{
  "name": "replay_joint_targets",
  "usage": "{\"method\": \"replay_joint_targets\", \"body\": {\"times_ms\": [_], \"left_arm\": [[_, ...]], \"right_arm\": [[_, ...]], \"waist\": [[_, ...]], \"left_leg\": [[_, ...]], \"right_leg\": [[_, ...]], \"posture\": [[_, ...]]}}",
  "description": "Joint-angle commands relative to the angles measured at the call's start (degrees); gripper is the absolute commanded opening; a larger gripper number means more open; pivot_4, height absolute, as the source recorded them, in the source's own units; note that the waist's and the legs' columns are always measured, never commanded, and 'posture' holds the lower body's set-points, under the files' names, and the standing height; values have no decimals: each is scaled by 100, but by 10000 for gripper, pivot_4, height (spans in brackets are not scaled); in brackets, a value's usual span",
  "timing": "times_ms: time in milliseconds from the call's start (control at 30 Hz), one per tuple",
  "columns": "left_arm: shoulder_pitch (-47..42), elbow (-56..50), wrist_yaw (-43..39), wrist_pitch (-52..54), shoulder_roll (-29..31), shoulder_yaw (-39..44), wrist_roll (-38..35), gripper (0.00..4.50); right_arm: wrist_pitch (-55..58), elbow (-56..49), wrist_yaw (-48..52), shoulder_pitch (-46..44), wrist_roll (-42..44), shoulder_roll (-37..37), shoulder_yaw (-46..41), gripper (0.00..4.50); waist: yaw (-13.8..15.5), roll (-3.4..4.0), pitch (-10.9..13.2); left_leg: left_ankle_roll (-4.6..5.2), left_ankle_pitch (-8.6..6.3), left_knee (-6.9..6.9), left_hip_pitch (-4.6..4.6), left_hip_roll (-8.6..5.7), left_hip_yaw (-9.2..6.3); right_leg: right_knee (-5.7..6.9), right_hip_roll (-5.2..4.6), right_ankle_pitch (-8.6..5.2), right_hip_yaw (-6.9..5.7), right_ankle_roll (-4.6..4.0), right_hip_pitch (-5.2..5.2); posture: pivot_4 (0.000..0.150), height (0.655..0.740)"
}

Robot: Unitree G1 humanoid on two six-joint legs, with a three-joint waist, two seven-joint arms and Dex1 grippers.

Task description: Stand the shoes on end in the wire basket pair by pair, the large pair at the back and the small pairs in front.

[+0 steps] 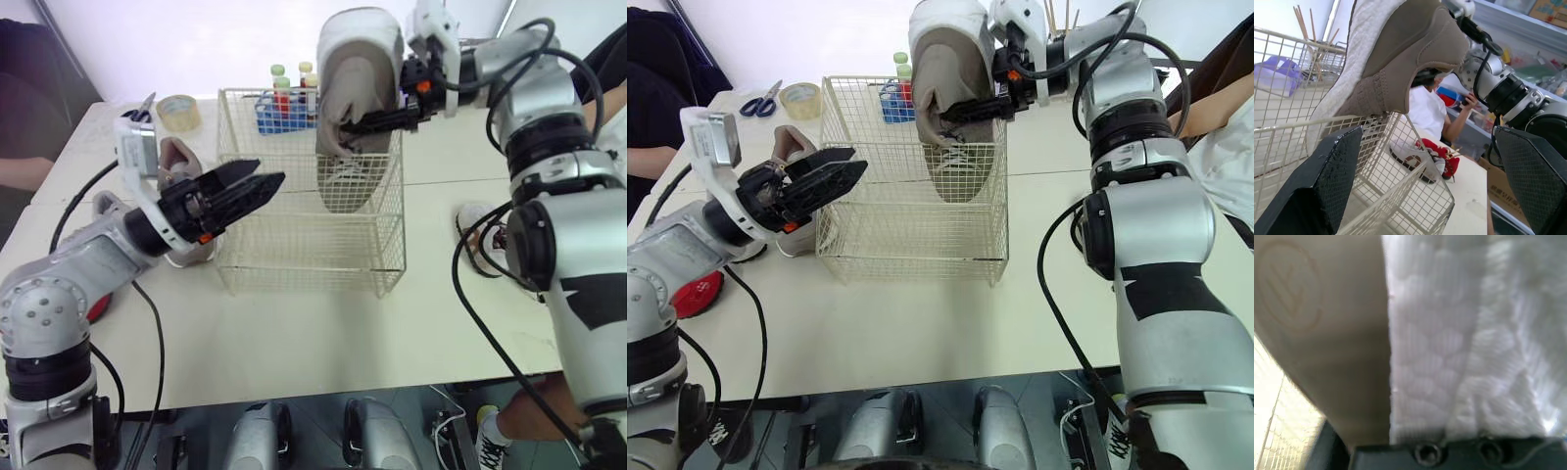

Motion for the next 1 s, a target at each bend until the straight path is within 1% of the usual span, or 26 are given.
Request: {"method": "replay_joint_targets", "body": {"times_ms": [33, 400, 633, 800, 867, 1000], "left_arm": [[-120, -78, -31, -77, 62, -46, -41, 45000], [-262, 89, -155, -98, 43, -212, 47, 45000], [-290, 145, -261, -99, 24, -259, 150, 45000], [-350, 240, -375, -111, 205, -167, 268, 45000], [-372, 291, -403, -138, 318, -66, 317, 45000], [-464, 435, -411, -191, 609, 243, 312, 45000]], "right_arm": [[60, 74, 71, 152, -156, -25, 74, 44633], [9, -347, 520, -253, -147, -409, -15, 44633], [-41, -458, 285, -652, -93, -813, -166, 44633], [-8, -550, 165, -895, -13, -1180, -315, 44633], [150, -687, 239, -870, 143, -1297, -454, 44633], [1177, -1478, 234, -593, 897, -1371, -1027, 44633]], "waist": [[-21, 5, 3], [6, 9, 9], [-27, 11, 10], [-22, 11, 11], [-23, 11, 11], [-27, 12, 12]], "left_leg": [[0, 1, 0, 0, 0, 2], [-7, 5, -2, -11, 0, 2], [-8, 5, -4, -10, 2, 4], [-8, 5, -4, -10, 2, 4], [-8, 5, -5, -11, 2, 4], [-8, 5, -5, -11, 4, 5]], "right_leg": [[2, 0, 0, 2, 0, -1], [5, 1, 0, 4, 0, -15], [7, 3, 0, 5, 0, -20], [5, 2, 0, 5, -1, -21], [4, 2, 0, 5, -1, -21], [7, 2, 0, 7, -1, -25]], "posture": [[1500, 7400], [1500, 7400], [1500, 7400], [1500, 7400], [1500, 7400], [1500, 7400]]}}
